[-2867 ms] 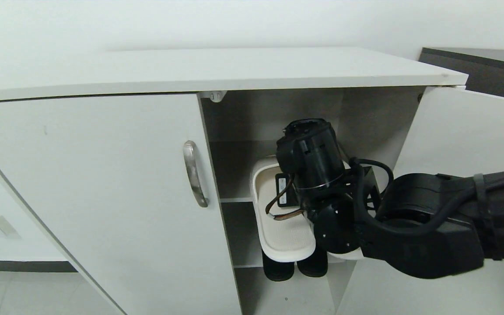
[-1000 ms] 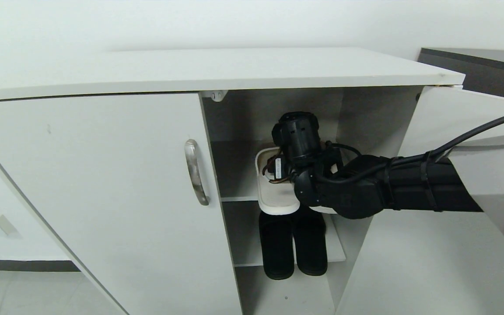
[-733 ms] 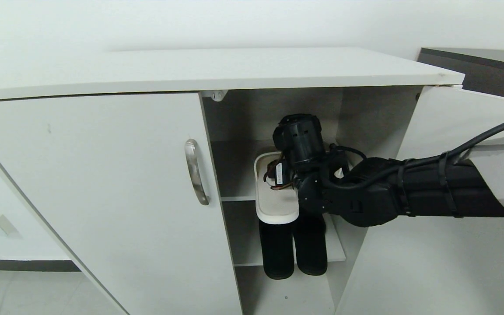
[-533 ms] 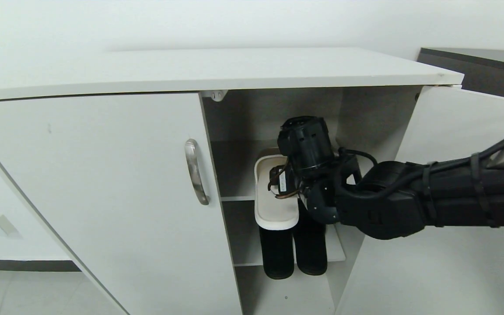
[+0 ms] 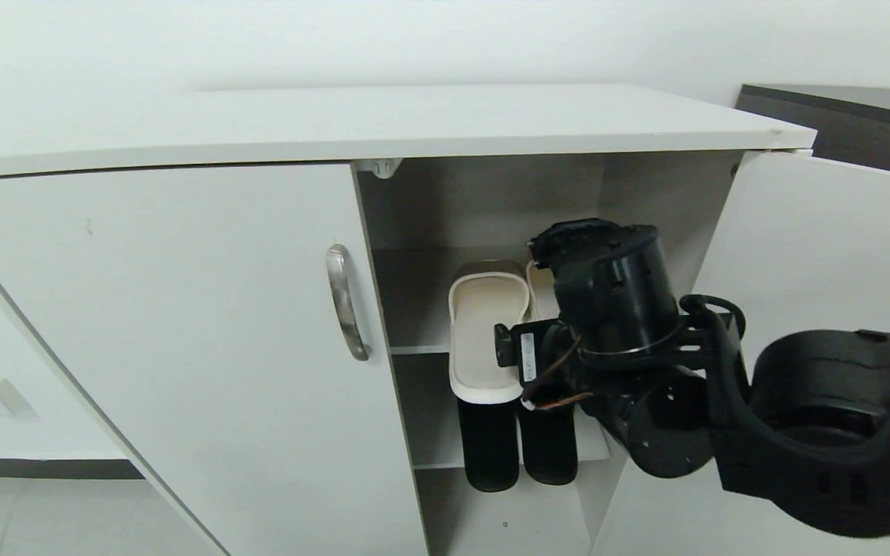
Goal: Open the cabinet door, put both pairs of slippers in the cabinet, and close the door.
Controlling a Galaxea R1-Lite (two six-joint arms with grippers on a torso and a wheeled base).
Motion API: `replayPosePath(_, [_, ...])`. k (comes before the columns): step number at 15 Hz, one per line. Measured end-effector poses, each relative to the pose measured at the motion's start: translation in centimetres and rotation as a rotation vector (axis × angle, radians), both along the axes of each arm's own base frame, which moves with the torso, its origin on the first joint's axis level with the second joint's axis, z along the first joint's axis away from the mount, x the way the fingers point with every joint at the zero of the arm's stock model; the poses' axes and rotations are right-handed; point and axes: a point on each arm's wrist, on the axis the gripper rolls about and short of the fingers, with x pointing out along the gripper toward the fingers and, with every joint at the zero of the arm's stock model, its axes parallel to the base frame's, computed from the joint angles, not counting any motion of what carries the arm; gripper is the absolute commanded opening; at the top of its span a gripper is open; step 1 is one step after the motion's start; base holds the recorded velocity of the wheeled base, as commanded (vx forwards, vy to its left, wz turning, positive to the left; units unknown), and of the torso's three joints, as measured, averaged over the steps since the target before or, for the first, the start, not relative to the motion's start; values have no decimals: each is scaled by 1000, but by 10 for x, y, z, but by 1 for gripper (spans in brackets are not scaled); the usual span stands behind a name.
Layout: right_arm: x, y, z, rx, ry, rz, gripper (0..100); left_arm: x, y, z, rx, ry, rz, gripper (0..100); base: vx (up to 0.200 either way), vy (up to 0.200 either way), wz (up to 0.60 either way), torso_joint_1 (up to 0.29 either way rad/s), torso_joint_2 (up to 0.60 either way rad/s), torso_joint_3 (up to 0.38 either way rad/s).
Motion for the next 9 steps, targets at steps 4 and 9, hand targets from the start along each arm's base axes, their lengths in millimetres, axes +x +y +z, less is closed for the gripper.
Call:
replayPosePath(4, [-15, -11, -13, 99, -59, 54, 100, 0, 0, 0, 0, 0, 0, 0, 0, 0, 0, 0, 0, 0])
replayPosePath(9, [-22, -18, -29, 86, -36, 107, 0, 0, 0, 0, 0, 0, 0, 0, 0, 0, 0, 0, 0, 0])
